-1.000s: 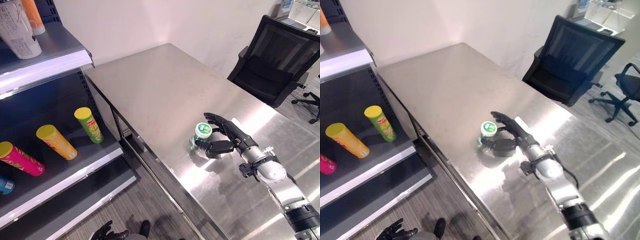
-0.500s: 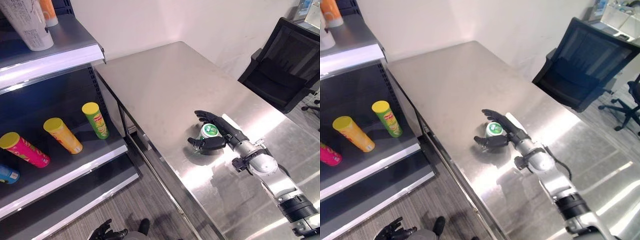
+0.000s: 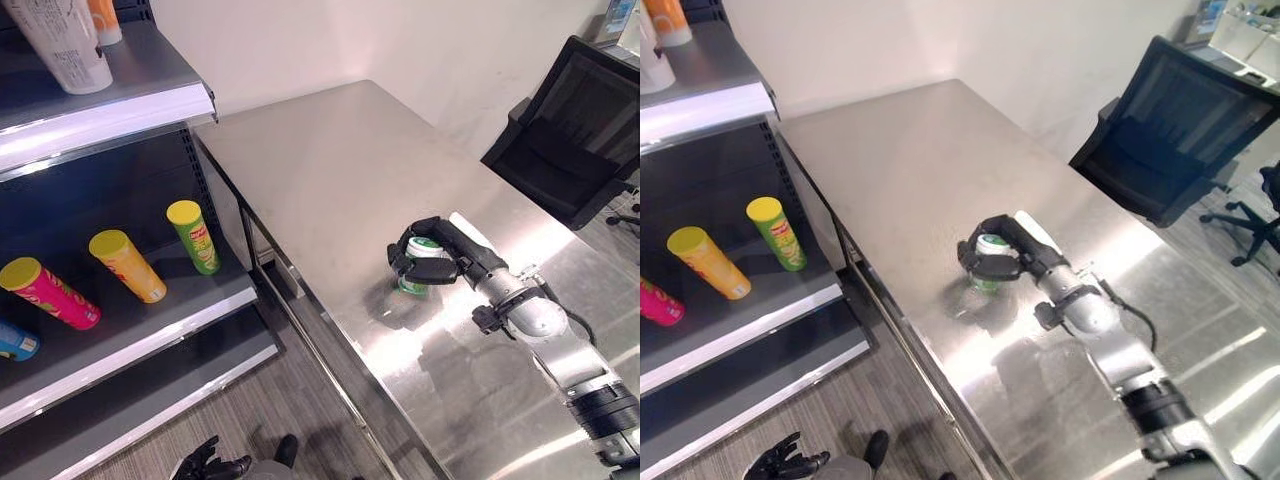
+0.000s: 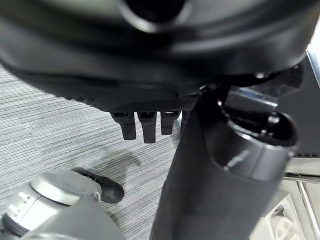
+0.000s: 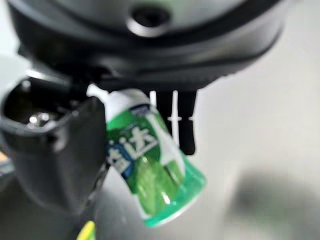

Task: Put the goods on the table back onto the shelves and tidy them up.

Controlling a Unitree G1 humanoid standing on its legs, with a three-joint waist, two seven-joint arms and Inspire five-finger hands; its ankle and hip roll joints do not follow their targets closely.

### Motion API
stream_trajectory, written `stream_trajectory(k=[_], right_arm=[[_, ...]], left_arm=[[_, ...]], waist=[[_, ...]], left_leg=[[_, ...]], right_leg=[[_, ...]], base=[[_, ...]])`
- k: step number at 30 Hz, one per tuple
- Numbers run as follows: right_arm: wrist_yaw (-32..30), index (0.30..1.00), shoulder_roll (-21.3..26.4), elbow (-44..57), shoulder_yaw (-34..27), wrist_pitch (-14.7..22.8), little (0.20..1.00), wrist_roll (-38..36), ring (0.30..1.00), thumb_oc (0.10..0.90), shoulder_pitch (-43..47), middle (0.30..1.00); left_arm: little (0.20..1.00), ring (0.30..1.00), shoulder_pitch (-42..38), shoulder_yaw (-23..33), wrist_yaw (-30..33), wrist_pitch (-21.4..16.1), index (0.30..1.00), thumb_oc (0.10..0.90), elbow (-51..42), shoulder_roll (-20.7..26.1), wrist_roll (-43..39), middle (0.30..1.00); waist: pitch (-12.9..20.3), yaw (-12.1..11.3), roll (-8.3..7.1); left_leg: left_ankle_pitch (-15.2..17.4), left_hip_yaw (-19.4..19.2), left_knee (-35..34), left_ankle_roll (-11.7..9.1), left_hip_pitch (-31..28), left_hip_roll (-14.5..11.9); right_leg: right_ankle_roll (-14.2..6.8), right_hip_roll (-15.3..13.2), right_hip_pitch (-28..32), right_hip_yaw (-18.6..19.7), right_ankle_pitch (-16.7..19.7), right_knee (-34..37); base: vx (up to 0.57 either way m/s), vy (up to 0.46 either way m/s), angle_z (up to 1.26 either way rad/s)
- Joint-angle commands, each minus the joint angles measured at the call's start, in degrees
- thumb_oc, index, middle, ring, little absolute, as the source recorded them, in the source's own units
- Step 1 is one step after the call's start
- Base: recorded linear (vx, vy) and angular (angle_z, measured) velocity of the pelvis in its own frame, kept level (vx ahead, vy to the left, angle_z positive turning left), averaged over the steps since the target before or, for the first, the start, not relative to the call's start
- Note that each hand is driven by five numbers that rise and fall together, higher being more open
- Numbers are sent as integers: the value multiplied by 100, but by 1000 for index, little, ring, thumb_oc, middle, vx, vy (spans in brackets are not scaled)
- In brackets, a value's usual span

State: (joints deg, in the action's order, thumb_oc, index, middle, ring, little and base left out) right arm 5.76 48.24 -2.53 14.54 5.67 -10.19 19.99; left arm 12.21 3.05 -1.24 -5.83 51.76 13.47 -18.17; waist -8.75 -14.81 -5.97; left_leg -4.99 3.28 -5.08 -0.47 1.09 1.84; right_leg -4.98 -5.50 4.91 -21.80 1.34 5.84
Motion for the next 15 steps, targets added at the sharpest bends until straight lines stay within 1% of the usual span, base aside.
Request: stream_trajectory(k=[1,2,4,5,6,7,8,9,10,11,12,13,14,15], right_arm=[[-596,300,594,704,-449,779,300,-210,300,400,1068,300],[-649,300,691,755,-436,837,300,-202,300,400,1262,300],[-801,300,885,923,-362,966,300,-262,300,400,1891,300],[-802,300,891,917,-351,968,300,-263,300,400,1906,300],[-921,300,963,1146,-244,1072,300,-287,300,400,2461,300],[-951,300,941,1187,-196,1110,300,-313,300,400,2642,300],[-1040,300,958,1236,-102,1146,300,-306,300,400,2946,300],[-1089,300,1013,1272,99,1118,300,-287,300,400,3251,300],[-1141,300,887,1306,355,1120,300,-277,300,400,3601,300],[-1144,300,863,1329,435,1118,300,-282,300,400,3752,300],[-1161,300,890,1368,570,1123,300,-275,300,400,3973,300],[-1185,300,888,1412,664,1124,300,-278,300,400,4152,300],[-1159,300,846,1461,694,1108,300,-306,300,400,4236,300],[-1127,300,814,1492,677,1096,300,-386,300,400,4245,300]], left_arm=[[900,900,-150,-193,62,-191,900,800,-73,333,-170,900],[900,900,-152,-218,46,-197,900,800,-72,345,-157,900],[900,900,-156,-273,9,-215,900,800,-76,409,-196,900],[900,900,-161,-272,9,-215,900,800,-76,401,-196,900],[900,900,-169,-285,10,-227,900,800,-61,462,-204,900],[900,900,-154,-284,10,-228,900,800,-41,465,-202,900],[900,900,-212,-309,30,-229,900,800,-4,458,-204,900],[900,900,-178,-315,11,-217,900,800,-102,466,-240,900],[900,900,-111,-312,21,-187,900,800,-104,429,-225,900],[900,900,-113,-309,39,-178,900,800,-94,424,-260,900],[900,900,-116,-297,89,-168,900,800,-51,423,-319,900],[900,900,-154,-290,126,-151,900,800,1,416,-322,900],[900,900,-174,-298,141,-148,900,800,31,426,-295,900],[900,900,-180,-326,134,-146,900,800,79,419,-278,900]], waist=[[333,-104,-80],[334,-138,-92],[297,-248,-62],[310,-229,-48],[212,-357,59],[176,-397,106],[49,-408,167],[-12,-378,160],[-32,-324,114],[-29,-261,116],[45,-121,113],[137,46,162],[217,180,234],[311,286,321]], left_leg=[[-10,-52,56,-474,385,-196],[-35,-30,71,-519,397,-211],[-263,128,105,-681,557,-297],[-288,146,99,-675,582,-299],[-502,287,111,-843,745,-378],[-564,323,110,-889,805,-406],[-645,163,194,-974,945,-475],[-503,-412,484,-874,980,-692],[-93,-483,976,-801,753,-989],[46,-471,1080,-809,582,-1177],[147,-575,1260,-902,149,-1662],[-7,-745,1385,-1003,-228,-2032],[-125,-838,1423,-1113,-481,-2225],[-30,-841,1293,-1171,-647,-2201]], right_leg=[[-246,-96,561,-120,-869,-342],[-211,-57,607,-125,-909,-329],[-71,129,669,-156,-974,-230],[-75,138,652,-173,-948,-218],[35,288,673,-219,-1006,-159],[62,326,675,-268,-1006,-133],[76,313,681,-423,-968,-111],[78,217,565,-600,-877,-152],[77,-15,408,-783,-702,-208],[71,-118,357,-876,-666,-238],[39,-235,288,-968,-700,-277],[7,-408,173,-1146,-617,-385],[-52,-596,67,-1305,-548,-528],[-119,-691,-10,-1369,-487,-619]], base=[[-153,-162,13],[-175,-187,16],[-188,-193,26],[-251,-216,56],[-215,-154,56],[-336,-181,77],[-355,-30,119],[-475,70,163],[-402,127,152],[-283,187,118],[-195,302,117],[-226,471,104],[-221,531,171],[-173,688,158]])
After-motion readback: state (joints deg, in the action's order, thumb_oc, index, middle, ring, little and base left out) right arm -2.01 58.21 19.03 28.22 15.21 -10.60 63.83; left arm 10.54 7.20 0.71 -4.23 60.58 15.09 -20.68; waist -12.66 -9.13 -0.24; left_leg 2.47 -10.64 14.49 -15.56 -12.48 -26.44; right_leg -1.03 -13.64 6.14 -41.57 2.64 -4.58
